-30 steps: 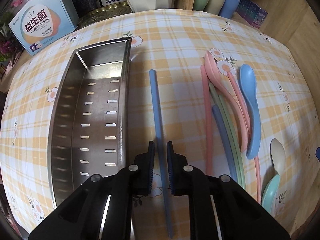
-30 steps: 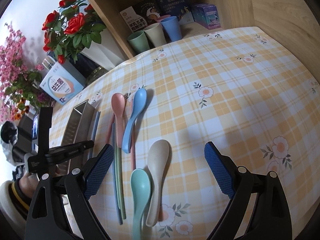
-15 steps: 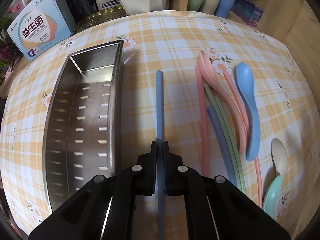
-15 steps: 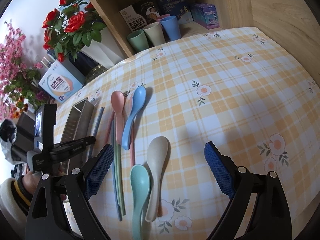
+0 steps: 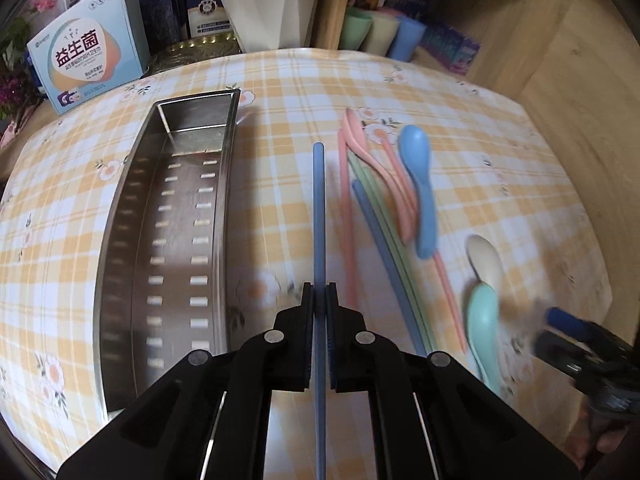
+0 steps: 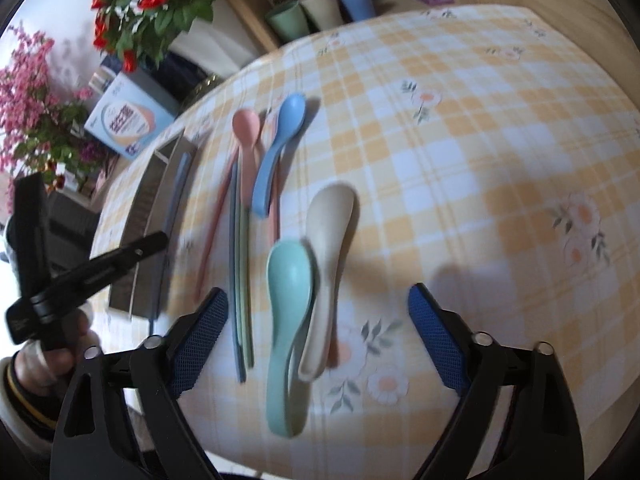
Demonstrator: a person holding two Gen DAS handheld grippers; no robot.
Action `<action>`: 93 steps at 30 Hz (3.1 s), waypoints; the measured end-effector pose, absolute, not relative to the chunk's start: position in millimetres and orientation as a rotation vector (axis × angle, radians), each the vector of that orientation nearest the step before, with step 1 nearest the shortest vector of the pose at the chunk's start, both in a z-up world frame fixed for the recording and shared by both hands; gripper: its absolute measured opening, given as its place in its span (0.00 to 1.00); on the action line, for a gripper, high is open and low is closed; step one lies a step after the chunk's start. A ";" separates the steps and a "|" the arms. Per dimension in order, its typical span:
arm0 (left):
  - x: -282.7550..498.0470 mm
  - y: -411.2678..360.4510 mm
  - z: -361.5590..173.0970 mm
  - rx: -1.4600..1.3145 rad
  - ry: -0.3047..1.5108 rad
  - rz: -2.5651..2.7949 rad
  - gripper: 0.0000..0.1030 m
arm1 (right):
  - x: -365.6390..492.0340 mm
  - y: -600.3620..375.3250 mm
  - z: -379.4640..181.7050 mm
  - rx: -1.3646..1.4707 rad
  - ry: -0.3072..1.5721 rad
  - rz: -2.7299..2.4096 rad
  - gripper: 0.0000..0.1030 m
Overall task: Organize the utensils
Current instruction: 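Lift the blue chopstick with the left tool while the right tool grasps the mint-green spoon, then lower the blue chopstick into the steel tray and open the left tool while the right lifts the spoon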
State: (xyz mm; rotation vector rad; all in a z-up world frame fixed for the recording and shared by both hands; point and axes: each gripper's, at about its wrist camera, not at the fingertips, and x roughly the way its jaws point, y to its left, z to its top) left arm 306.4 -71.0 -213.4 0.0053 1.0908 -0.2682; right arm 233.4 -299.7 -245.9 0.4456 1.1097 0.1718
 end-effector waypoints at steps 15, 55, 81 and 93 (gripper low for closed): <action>253.5 -42.0 -193.3 -0.045 1.009 -0.354 0.05 | 212.7 -249.7 -249.5 0.362 1.213 0.206 0.32; 293.1 51.4 -173.9 -0.205 0.996 -0.254 0.05 | 262.5 -247.7 -199.6 0.426 0.984 0.141 0.13; 402.5 21.4 -234.8 -0.213 1.202 -0.292 0.10 | 268.3 -302.9 -233.8 0.545 1.034 0.060 0.13; 358.5 56.0 -168.2 -0.042 0.975 -0.257 0.82 | 281.8 -255.9 -216.7 0.458 1.075 0.127 0.13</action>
